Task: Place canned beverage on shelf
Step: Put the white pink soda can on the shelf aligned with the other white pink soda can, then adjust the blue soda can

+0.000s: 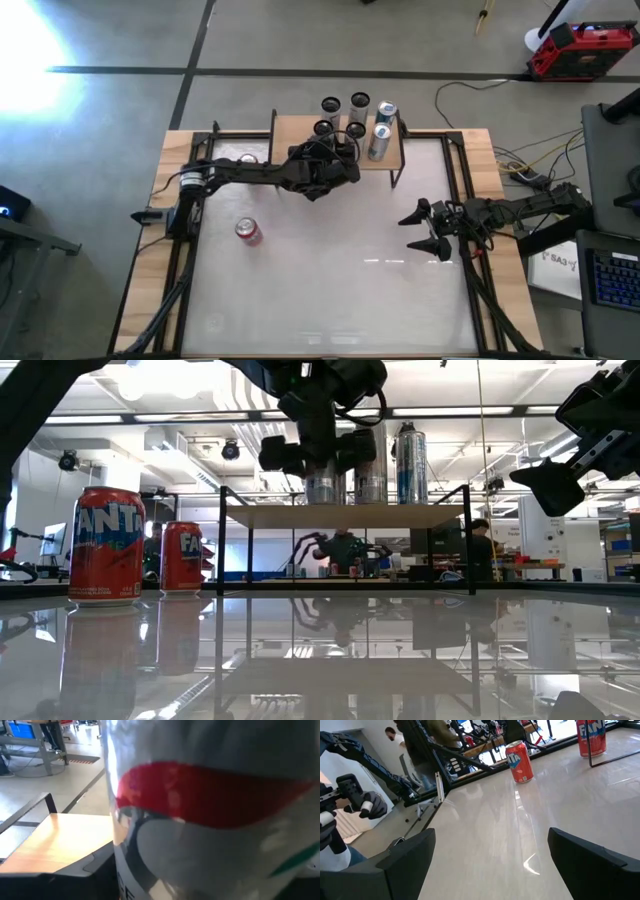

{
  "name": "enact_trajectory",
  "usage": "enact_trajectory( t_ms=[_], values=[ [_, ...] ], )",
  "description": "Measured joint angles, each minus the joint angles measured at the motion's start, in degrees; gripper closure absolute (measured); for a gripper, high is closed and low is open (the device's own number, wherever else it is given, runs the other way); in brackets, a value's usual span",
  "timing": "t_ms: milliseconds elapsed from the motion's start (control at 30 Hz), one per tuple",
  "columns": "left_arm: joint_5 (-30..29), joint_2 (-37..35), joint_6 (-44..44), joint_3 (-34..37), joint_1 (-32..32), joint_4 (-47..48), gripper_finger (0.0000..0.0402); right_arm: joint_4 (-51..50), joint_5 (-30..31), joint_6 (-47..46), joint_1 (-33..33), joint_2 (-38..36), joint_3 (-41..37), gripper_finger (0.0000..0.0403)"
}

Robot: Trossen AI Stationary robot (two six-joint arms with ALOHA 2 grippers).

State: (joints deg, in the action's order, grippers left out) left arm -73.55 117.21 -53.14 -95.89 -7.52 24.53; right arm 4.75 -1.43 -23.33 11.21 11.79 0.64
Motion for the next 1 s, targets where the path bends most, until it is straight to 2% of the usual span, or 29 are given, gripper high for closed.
enact_trajectory(
  t_ms=[300,500,767,933,1000],
  values=[
    [-0.81,0.0,0.18,0.01,1.12,0.02,0.0011,0.02,0.0,0.0,0.01,0.0,0.01,0.0033],
    [-3.48,-0.49,0.34,0.01,4.51,1.12,0.0015,0.0,0.0,0.0,0.0,0.0,0.01,0.0033],
    [-5.43,-4.84,0.03,0.01,14.57,12.19,0.0004,0.0,0.0,0.0,0.01,0.0,0.0,0.0033],
    [-12.84,-6.97,-0.31,0.01,19.14,17.73,0.0003,0.0,0.0,0.0,0.01,0.0,0.01,0.0033],
    [-13.46,-7.86,-0.31,0.01,19.95,17.38,0.0003,0.0,0.01,0.0,0.01,0.0,-0.01,0.0033]
  ],
)
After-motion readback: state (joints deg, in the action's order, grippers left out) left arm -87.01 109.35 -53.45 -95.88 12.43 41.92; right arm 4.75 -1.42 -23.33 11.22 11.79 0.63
